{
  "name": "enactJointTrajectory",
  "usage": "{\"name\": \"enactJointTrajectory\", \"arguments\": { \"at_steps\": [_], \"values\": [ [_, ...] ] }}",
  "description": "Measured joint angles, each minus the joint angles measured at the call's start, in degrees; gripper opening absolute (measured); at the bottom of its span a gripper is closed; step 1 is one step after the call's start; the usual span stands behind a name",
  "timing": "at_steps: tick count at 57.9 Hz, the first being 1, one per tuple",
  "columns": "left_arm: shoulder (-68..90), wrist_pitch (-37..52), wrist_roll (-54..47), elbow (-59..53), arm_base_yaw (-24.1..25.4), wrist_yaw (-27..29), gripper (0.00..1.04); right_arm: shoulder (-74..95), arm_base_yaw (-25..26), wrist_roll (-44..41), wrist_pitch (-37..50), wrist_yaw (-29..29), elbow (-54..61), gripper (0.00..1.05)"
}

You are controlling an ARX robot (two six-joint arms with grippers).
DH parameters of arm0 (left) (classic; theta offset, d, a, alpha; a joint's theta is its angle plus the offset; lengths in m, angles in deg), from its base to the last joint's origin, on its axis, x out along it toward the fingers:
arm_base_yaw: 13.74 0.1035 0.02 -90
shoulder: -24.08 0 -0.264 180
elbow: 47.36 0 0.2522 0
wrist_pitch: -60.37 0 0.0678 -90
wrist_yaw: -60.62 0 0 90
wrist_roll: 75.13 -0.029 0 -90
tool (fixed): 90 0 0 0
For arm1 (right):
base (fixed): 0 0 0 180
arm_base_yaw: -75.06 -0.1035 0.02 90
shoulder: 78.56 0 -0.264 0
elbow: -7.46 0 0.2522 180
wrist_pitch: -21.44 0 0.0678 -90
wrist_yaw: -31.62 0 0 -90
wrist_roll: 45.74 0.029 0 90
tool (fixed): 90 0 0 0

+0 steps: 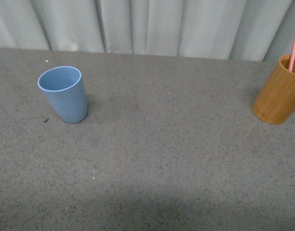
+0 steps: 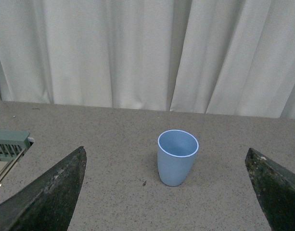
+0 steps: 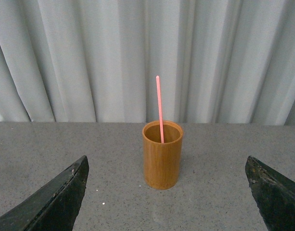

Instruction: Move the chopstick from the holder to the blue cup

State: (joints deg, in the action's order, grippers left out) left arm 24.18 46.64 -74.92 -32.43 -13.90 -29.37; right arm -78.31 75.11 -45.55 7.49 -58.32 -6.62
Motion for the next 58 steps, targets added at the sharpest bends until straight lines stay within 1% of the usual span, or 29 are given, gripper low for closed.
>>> {"name": "enactJointTrajectory", "arguments": {
  "at_steps": [58],
  "values": [
    [0.0, 0.0, 0.0, 0.0, 0.0, 0.0, 0.98, 0.0, 0.0, 0.0, 0.0, 0.0, 0.0, 0.95]
  ]
}}
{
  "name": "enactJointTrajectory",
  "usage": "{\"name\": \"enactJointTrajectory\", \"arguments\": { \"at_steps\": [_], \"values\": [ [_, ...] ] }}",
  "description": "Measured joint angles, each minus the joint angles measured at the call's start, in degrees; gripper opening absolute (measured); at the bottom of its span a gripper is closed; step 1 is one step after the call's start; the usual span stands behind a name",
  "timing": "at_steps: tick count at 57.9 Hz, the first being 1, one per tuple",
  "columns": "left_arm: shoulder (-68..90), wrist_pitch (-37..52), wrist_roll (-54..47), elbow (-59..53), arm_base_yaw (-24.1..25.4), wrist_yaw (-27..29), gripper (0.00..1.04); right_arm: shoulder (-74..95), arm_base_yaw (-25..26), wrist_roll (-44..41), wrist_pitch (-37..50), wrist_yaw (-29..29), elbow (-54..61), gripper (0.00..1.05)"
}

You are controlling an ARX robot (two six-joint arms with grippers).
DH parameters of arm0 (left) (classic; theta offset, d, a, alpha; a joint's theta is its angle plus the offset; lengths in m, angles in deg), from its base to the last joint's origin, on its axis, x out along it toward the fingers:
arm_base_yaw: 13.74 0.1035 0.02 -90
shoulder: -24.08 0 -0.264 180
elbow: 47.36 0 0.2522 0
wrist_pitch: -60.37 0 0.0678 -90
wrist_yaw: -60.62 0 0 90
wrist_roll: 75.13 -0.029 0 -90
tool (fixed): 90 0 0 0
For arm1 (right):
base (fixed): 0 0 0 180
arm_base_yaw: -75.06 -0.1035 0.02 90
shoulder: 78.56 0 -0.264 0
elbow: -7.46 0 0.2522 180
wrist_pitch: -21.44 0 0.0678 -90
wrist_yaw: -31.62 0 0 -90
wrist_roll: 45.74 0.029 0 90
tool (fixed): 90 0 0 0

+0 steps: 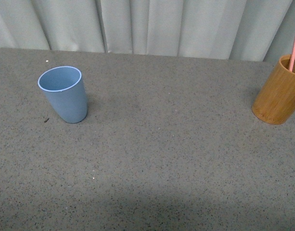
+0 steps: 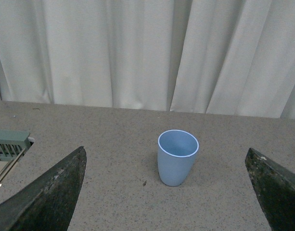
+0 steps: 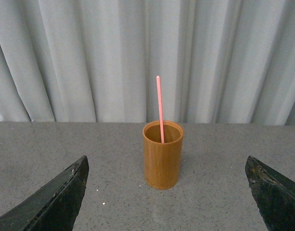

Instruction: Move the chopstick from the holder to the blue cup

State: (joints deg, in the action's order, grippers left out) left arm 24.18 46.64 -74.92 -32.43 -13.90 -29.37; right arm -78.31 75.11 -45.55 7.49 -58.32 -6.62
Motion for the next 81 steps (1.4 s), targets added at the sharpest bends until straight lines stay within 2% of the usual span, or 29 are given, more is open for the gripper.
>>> {"name": "enactJointTrajectory", "arguments": {
  "at_steps": [17, 19, 21, 23, 26, 29, 34, 42, 50, 62, 81],
  "values": [
    [0.0, 0.0, 0.0, 0.0, 0.0, 0.0, 0.98, 0.0, 0.0, 0.0, 0.0, 0.0, 0.0, 0.95],
    [0.76, -1.77, 2.32, 0.48, 0.94, -3.02, 0.98, 0.0, 0.0, 0.0, 0.0, 0.0, 0.0, 0.95],
    [2.8, -6.21, 6.97, 1.88, 3.23, -9.2, 0.98, 0.0, 0.0, 0.0, 0.0, -0.02, 0.0, 0.95],
    [4.66, -7.93, 10.4, 2.32, 4.9, -12.68, 0.98, 0.0, 0.0, 0.0, 0.0, 0.02, 0.0, 0.95],
    [7.23, -8.61, 18.21, 2.43, 6.16, -15.32, 0.98, 0.0, 0.0, 0.0, 0.0, 0.04, 0.0, 0.95],
    [9.64, -8.33, 23.98, 2.99, 5.31, -14.08, 0.98, 0.0, 0.0, 0.0, 0.0, 0.0, 0.0, 0.95],
    [15.67, -3.91, 29.55, 4.22, -0.2, -8.04, 0.98, 0.0, 0.0, 0.0, 0.0, 0.0, 0.0, 0.95],
    [31.3, 5.11, 34.69, 8.35, -8.92, 0.11, 0.98, 0.0, 0.0, 0.0, 0.0, 0.02, 0.0, 0.95],
    [52.24, 10.23, 37.03, 15.74, -15.54, 5.16, 0.98, 0.0, 0.0, 0.0, 0.0, 0.02, 0.0, 0.95],
    [68.7, 11.67, 38.8, 22.73, -18.34, 9.25, 0.98, 0.0, 0.0, 0.0, 0.0, 0.0, 0.0, 0.95],
    [81.2, 12.76, 40.7, 27.71, -18.32, 12.02, 0.98, 0.0, 0.0, 0.0, 0.0, 0.0, 0.0, 0.95]
  ]
}}
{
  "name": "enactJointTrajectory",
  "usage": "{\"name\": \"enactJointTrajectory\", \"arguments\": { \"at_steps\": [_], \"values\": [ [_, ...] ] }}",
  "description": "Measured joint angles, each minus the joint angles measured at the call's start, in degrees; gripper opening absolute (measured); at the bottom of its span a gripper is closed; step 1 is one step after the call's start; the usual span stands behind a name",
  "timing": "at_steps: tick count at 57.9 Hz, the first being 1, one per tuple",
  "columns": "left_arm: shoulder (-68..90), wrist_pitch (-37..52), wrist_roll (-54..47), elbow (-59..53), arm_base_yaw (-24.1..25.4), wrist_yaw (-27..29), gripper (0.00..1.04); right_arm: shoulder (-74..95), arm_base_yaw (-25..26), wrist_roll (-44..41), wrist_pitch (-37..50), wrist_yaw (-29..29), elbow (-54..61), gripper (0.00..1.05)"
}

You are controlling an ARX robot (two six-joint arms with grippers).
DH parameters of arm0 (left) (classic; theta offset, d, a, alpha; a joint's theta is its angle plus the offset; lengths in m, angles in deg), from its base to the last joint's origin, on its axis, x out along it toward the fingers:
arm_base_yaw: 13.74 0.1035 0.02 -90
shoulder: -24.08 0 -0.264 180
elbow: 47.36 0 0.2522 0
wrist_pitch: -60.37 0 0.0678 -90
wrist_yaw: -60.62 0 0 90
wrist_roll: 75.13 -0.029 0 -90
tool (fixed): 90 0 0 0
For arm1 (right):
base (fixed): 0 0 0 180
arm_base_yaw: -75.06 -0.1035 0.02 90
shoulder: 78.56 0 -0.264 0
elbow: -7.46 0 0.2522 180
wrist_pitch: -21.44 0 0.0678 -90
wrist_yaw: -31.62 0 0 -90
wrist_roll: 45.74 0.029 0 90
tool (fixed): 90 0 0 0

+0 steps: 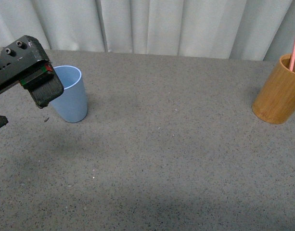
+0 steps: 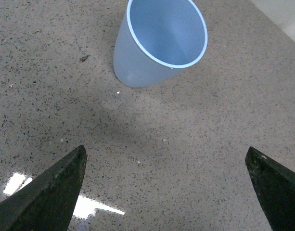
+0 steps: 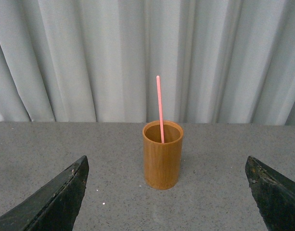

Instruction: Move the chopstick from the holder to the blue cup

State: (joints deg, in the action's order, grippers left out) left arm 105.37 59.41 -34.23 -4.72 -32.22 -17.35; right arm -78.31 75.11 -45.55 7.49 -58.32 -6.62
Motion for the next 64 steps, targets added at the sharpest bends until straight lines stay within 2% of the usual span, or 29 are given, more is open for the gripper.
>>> {"name": "enactJointTrajectory", "arguments": {
  "at_steps": [30, 64],
  "values": [
    [10.91, -1.81, 2.82, 8.07, -0.2, 1.31, 0.98, 0.0, 0.0, 0.0, 0.0, 0.0, 0.0, 0.95],
    [15.96, -3.56, 4.46, 11.52, 0.68, 2.69, 0.98, 0.0, 0.0, 0.0, 0.0, 0.0, 0.0, 0.95]
  ]
}}
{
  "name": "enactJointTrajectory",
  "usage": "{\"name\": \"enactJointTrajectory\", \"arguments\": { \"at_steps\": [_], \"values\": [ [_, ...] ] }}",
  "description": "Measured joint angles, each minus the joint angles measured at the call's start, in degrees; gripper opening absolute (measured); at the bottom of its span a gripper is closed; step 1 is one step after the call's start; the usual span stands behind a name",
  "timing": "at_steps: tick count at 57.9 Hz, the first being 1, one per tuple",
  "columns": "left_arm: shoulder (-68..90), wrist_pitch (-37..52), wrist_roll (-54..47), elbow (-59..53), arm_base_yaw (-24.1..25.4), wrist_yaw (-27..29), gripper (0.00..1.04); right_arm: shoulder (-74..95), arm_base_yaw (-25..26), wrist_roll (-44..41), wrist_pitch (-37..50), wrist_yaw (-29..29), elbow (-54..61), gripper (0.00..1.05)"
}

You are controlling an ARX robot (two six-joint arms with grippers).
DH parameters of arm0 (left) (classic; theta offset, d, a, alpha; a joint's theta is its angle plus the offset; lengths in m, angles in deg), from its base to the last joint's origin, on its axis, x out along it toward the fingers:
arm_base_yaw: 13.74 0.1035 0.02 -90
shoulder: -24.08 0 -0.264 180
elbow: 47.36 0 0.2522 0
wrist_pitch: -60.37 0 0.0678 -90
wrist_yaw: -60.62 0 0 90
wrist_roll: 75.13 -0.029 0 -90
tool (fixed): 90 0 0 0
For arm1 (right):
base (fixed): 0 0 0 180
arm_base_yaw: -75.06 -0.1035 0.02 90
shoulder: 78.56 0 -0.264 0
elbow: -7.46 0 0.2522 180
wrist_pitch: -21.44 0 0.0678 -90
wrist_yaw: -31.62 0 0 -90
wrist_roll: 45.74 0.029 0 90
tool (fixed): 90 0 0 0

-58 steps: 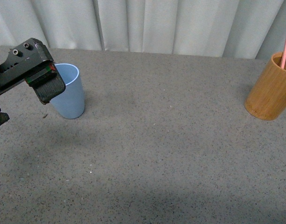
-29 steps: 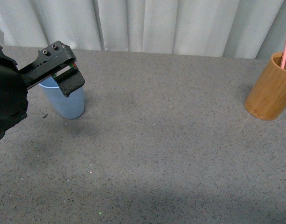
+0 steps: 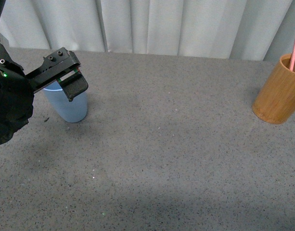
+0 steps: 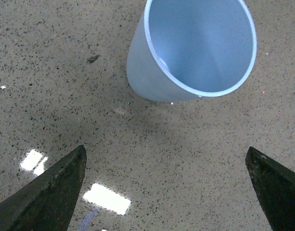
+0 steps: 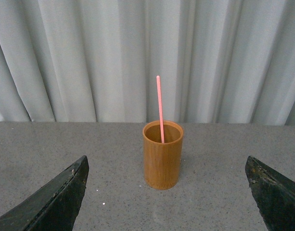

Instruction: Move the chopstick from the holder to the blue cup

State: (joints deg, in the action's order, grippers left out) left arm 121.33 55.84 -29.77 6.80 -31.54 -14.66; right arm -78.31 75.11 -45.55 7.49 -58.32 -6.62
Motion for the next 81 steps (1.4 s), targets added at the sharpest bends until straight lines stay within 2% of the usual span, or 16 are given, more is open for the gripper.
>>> {"name": "enactJointTrajectory", "arguments": {
  "at_steps": [36, 81],
  "values": [
    [2.21, -0.85, 4.33, 1.86, 0.2, -0.83, 0.98, 0.0, 0.0, 0.0, 0.0, 0.02, 0.0, 0.95],
    [7.17, -1.77, 9.27, 7.21, 4.31, 1.84, 0.98, 0.0, 0.0, 0.0, 0.0, 0.02, 0.0, 0.95]
  ]
}}
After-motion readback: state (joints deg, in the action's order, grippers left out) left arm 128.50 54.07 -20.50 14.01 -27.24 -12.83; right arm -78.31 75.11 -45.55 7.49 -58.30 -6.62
